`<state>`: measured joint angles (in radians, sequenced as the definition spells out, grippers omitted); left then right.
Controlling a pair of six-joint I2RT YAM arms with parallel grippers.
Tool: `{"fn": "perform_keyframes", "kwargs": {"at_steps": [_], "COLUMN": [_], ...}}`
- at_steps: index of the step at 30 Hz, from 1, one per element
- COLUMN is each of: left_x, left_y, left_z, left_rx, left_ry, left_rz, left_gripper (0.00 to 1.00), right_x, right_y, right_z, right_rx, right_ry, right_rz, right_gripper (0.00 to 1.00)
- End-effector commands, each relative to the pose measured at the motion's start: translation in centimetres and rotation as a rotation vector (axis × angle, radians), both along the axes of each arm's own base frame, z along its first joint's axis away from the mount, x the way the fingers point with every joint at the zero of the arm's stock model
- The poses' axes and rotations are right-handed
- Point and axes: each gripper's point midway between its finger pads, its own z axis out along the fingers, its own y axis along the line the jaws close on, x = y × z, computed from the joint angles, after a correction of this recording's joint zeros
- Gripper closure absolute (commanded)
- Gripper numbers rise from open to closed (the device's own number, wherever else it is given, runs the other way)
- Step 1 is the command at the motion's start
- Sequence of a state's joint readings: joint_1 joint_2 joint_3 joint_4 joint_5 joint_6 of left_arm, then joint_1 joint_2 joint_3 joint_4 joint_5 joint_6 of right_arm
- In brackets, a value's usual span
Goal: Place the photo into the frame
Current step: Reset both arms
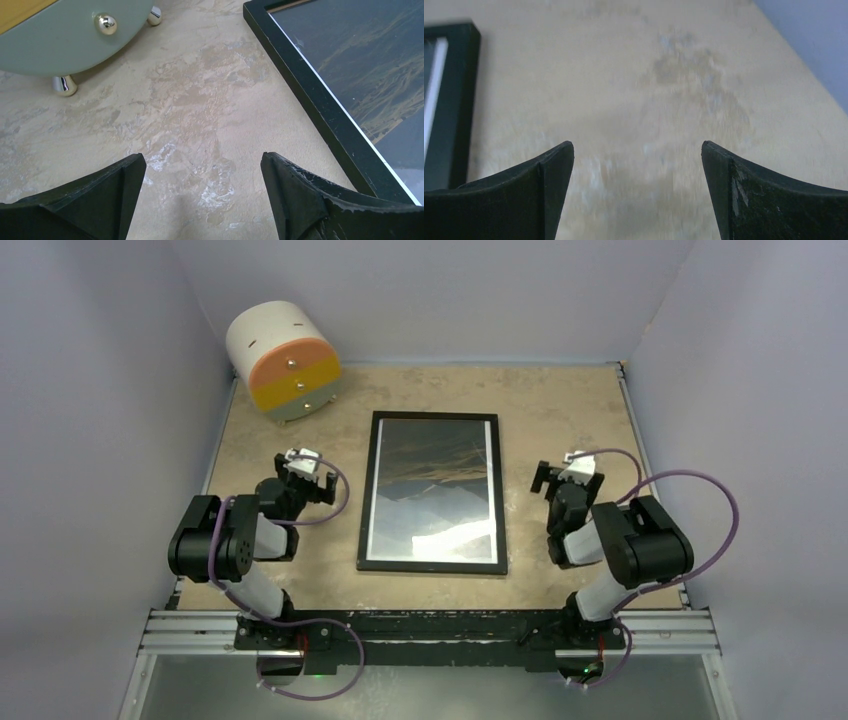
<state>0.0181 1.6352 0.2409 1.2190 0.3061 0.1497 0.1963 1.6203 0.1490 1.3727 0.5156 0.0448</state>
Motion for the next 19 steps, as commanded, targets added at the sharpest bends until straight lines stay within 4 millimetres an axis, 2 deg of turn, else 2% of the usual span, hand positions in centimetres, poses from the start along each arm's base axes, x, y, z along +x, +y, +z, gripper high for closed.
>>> {"fn": "perform_keyframes", "kwargs": {"at_steps": [1, 4, 19], "left_x": [0.8, 0.8, 0.9], "left_y": [-0.2, -0.2, -0.1], "left_z": [2.3, 2.4, 2.2], "left_rx": [0.007, 0.008, 0.01], "left_ry": [-0.093, -0.094, -0.089], "left_rz": [-0.007, -0.007, -0.004], "left_gripper": [0.08, 0.07, 0.04], "right_x": [3.9, 3.9, 3.8], "right_y": [-0.3, -0.8, -1.0], "right_z": [4.2, 5.2, 5.2], "right_rx": [0.102, 0.081, 0.08], "right_ry": [-0.124, -0.178, -0.176], "right_rz": [0.029, 0.01, -0.001], "right_gripper": [0.01, 0.01, 0.01]}}
